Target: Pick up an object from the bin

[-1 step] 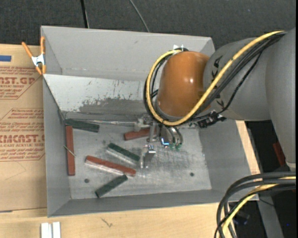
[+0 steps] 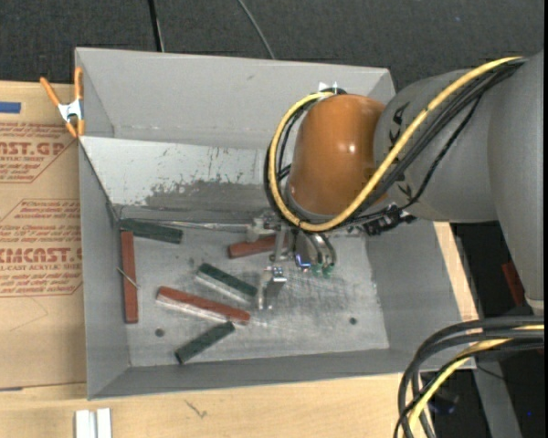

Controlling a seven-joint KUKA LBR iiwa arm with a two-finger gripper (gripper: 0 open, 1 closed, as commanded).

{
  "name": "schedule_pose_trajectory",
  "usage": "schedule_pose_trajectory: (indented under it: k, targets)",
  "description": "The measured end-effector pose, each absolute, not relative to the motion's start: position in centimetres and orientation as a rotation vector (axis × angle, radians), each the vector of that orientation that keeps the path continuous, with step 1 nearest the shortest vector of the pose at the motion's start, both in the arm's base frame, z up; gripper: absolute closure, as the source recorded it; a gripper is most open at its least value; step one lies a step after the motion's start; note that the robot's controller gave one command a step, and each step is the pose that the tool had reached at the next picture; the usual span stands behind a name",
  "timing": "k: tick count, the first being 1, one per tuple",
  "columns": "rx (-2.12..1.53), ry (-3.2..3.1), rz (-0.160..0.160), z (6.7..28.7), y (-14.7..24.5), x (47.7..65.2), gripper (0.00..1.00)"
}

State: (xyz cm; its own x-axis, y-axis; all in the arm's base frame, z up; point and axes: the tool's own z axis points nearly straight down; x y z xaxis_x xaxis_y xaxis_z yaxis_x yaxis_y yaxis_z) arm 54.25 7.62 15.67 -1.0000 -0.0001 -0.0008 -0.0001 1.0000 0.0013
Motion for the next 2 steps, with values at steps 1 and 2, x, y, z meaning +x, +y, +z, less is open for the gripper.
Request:
schedule_pose_trajectory:
  k: [1,2]
  targets:
    - [-0.144,3.139,0.001,7.91,8.50,54.01,1.00]
    - [-0.144,3.139,0.001,7.91,8.50,54.01,1.00]
